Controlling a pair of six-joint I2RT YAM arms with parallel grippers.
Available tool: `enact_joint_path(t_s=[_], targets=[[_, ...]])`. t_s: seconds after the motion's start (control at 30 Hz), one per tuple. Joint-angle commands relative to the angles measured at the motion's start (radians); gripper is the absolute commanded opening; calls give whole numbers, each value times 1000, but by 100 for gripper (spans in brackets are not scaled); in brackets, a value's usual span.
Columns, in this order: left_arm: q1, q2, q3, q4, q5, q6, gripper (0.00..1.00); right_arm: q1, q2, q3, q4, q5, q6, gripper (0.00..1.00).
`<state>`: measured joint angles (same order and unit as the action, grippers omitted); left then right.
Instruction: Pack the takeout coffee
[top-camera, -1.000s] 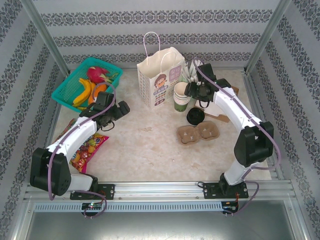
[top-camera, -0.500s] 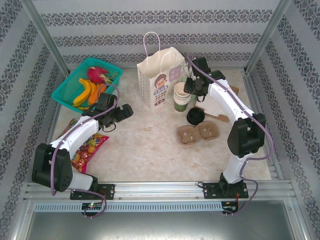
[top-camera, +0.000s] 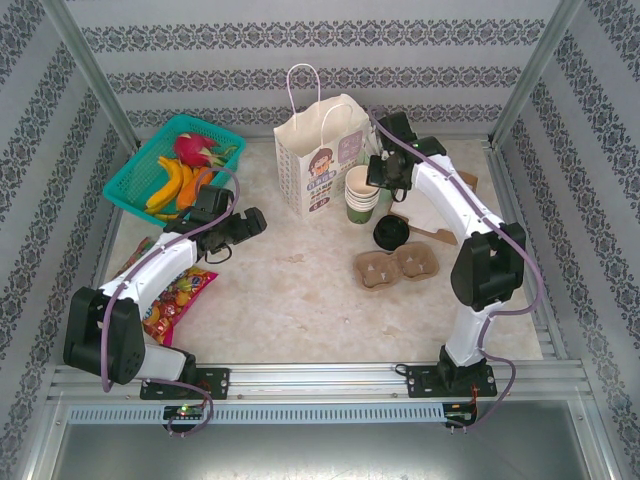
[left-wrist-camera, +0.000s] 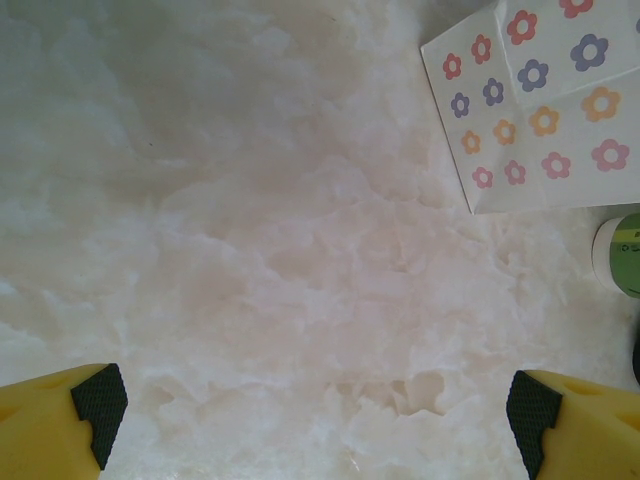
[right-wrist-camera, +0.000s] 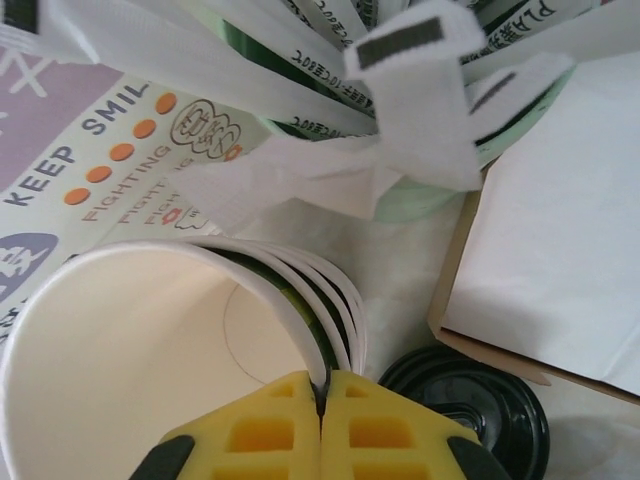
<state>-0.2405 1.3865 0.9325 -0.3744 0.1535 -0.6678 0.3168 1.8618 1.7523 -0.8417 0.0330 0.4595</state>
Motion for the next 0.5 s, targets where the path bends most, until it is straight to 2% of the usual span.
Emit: enact_joint_path(t_s=[0.0,0.27,0.47], targets=[[4,-15,17,2,-11,13,100,5,-35,26,-3,-14,-17,0],[4,-88,-32,58,-52,8,100,-19,-71,15,6,-67,-19,0],[4,-95,-2,28,-36,5,100,-43,-103,-3,18,-87,-22,0]])
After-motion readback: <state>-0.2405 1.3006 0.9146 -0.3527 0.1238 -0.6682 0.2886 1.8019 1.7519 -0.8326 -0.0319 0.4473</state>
